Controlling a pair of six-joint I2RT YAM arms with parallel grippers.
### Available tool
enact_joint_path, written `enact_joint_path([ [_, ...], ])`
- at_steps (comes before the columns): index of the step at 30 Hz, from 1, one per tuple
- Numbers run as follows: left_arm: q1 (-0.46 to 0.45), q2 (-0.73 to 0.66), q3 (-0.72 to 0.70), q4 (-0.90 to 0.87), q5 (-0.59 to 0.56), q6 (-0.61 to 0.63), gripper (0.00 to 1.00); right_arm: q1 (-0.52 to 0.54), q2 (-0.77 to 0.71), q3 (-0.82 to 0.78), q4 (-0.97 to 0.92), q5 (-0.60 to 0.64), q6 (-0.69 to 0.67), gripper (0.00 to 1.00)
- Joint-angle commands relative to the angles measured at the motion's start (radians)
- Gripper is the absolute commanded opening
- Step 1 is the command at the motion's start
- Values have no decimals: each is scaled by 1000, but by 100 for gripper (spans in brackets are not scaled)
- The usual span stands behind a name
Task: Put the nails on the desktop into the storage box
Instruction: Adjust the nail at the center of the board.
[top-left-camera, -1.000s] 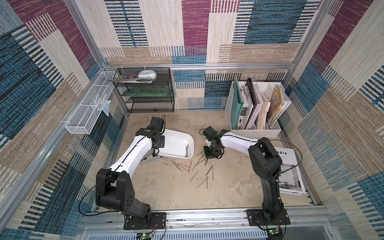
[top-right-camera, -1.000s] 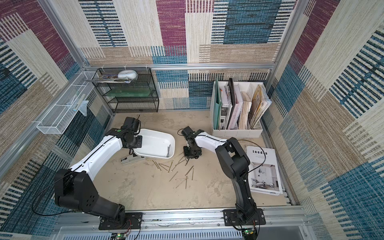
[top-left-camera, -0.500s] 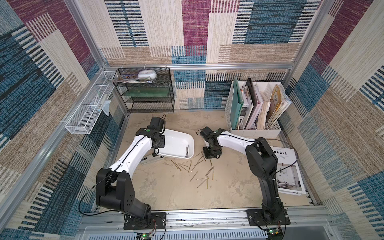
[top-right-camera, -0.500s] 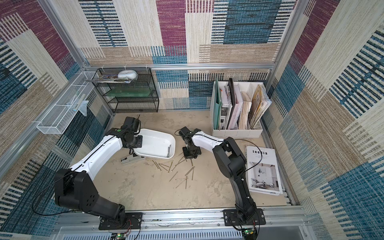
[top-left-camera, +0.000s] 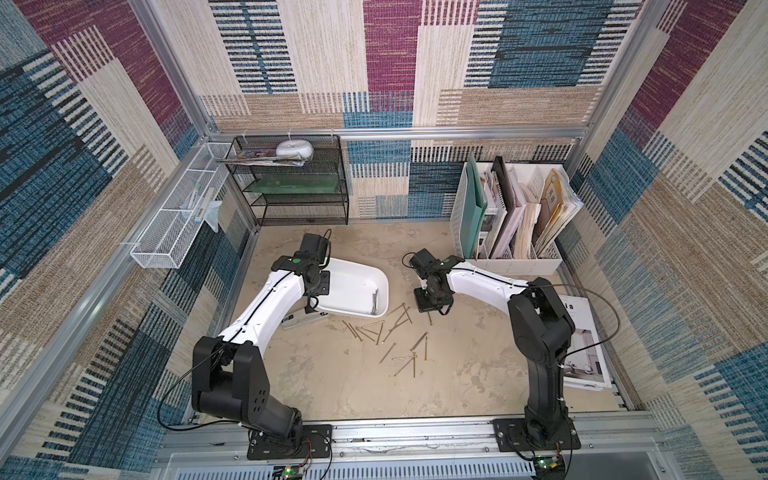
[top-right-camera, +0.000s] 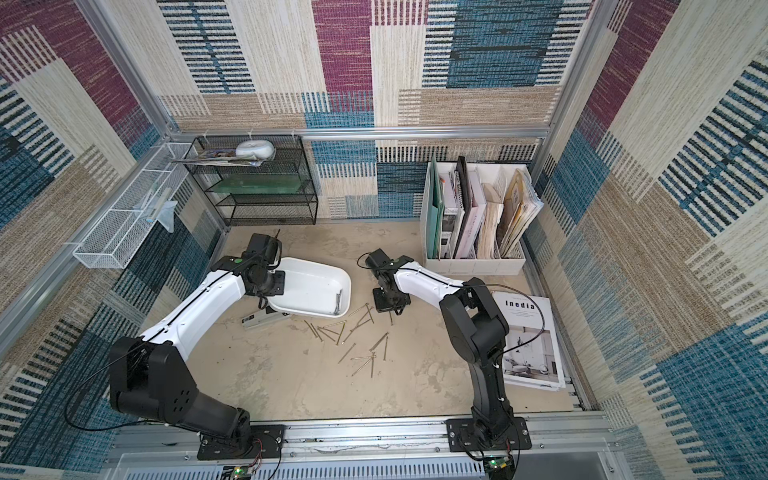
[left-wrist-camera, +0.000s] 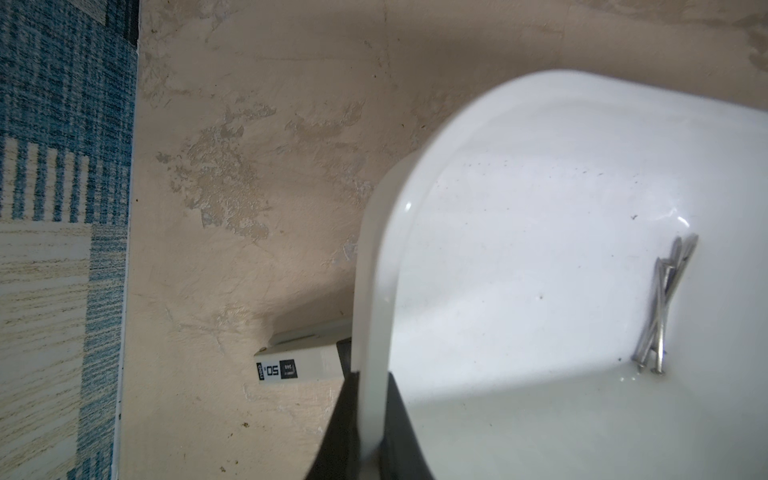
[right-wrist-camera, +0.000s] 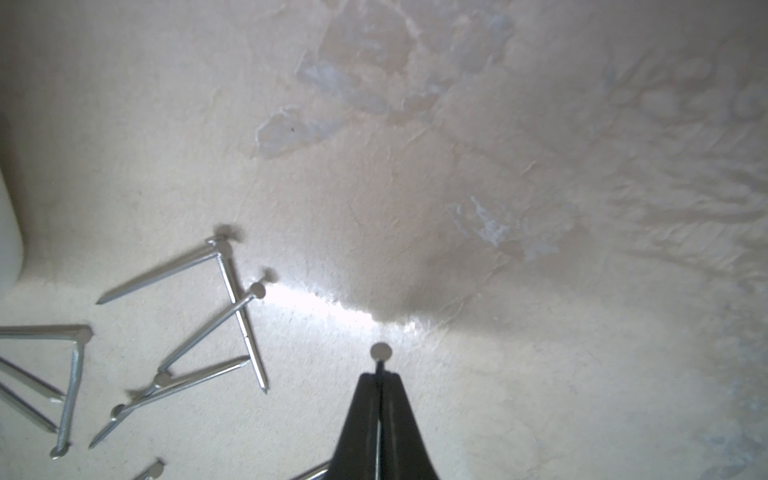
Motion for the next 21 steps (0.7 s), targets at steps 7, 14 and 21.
enact_joint_path([
  [7, 1, 3, 8, -3, 9, 5, 0, -10, -9, -26, 15, -11, -12, 31],
  [14, 1, 4, 8, -3, 10, 6, 0, -13, -21, -40, 5, 14, -18, 33],
  [21, 1, 5, 8, -3, 10, 6, 0, -20, -38, -77, 22, -14, -32, 32],
])
